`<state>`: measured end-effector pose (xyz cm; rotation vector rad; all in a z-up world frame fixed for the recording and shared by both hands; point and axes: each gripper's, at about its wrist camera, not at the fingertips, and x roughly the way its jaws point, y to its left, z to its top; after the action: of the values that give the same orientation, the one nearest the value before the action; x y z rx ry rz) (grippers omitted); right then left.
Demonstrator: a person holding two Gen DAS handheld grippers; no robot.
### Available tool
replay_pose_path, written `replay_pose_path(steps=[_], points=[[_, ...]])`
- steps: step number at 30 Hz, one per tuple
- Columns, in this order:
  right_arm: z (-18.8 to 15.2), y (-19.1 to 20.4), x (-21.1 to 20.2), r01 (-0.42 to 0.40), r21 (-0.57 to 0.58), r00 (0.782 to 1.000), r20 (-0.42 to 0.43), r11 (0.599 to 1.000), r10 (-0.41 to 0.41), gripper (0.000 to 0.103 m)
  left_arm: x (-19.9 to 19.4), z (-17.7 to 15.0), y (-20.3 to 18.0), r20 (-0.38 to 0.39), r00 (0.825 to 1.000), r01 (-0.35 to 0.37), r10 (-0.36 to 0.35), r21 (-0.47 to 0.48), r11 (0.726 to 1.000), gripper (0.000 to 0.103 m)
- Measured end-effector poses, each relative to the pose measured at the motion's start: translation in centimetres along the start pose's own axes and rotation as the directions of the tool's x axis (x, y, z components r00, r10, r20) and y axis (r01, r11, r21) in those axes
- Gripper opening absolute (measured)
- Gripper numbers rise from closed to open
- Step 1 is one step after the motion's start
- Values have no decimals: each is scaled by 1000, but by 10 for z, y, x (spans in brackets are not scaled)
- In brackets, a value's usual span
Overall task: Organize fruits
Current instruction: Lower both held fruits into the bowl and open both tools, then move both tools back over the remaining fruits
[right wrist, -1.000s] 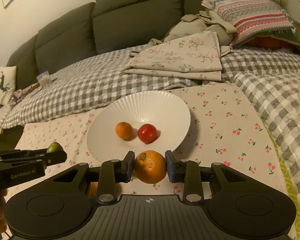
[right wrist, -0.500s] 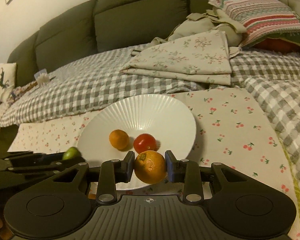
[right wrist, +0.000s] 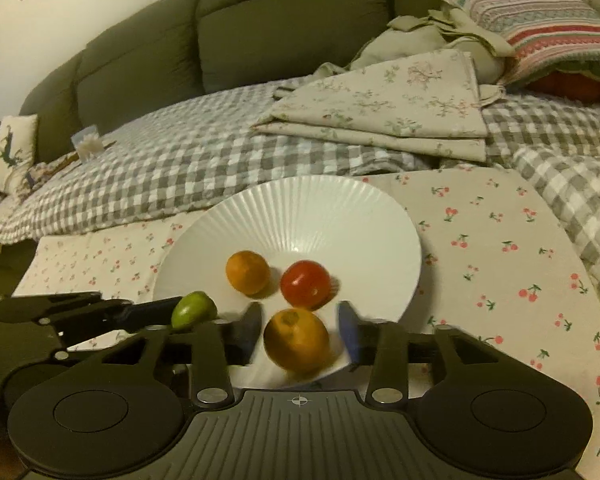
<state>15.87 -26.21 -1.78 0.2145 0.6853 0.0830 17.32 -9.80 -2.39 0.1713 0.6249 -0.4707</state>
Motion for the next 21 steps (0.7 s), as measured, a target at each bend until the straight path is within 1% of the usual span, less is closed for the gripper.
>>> replay_pose_path(steps=[1, 3, 6, 8, 12, 16, 18, 21], points=[[1, -2, -3, -1, 12, 1000, 11, 1000, 1, 58, -3, 1, 1, 15, 1000, -3, 3, 5, 1000, 70], [4, -6, -8, -13, 43, 999, 33, 999, 11, 62, -5, 3, 4, 9, 1000, -2, 2, 0, 1000, 70], [8, -11, -16, 5, 70, 999, 53, 998, -8, 62, -11, 6, 14, 3, 1000, -18, 18, -37, 999, 70], [10, -19, -22, 11, 108, 998, 63, 994, -18, 62, -17, 8, 24, 5, 1000, -27, 27, -70, 997, 70], [13, -34, -34, 19, 164, 996, 77, 986, -32, 62, -33, 11, 43, -3, 999, -37, 37, -173, 984, 70], [12, -41, -46, 16, 208, 996, 85, 978, -35, 62, -46, 8, 52, -27, 997, -70, 65, -213, 975, 70], [10, -38, -50, 11, 203, 996, 82, 979, -28, 62, -52, 5, 54, -50, 995, -93, 84, -214, 972, 70], [6, -25, -58, -3, 163, 997, 80, 987, -11, 62, -66, -3, 60, -69, 994, -100, 86, -242, 965, 70]])
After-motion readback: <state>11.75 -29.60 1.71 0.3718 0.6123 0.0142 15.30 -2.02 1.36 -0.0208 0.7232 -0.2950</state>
